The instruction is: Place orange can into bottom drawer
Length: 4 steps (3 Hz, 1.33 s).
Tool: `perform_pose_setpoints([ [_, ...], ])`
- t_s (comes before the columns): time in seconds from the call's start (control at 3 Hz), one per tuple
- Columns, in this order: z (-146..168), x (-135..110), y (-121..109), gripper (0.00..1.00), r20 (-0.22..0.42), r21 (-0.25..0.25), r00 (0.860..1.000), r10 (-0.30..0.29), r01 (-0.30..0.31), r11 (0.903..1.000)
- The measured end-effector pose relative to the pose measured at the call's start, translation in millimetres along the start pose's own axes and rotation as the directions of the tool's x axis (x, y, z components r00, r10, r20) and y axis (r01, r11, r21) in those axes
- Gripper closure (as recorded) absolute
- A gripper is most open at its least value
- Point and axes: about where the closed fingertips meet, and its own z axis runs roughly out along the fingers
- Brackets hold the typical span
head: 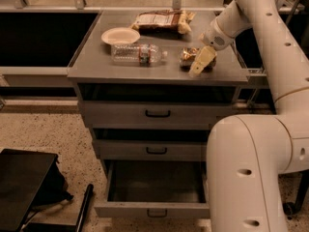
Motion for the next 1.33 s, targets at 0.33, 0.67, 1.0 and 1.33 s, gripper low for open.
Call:
perform_pose_setpoints([
  [0.33, 0.0, 0.0, 0.0, 0.19, 0.0, 0.0, 1.0, 0.0, 0.0, 1.0],
  [0.67, 0.0, 0.0, 0.0, 0.42, 0.0, 0.0, 1.0, 0.0, 0.0, 1.0],
  [1.0, 0.0, 0.0, 0.0, 0.65, 0.0, 0.0, 1.0, 0.0, 0.0, 1.0],
  [1.33, 0.0, -0.1, 0.0, 0.88, 0.0, 0.0, 1.0, 0.0, 0.0, 1.0],
])
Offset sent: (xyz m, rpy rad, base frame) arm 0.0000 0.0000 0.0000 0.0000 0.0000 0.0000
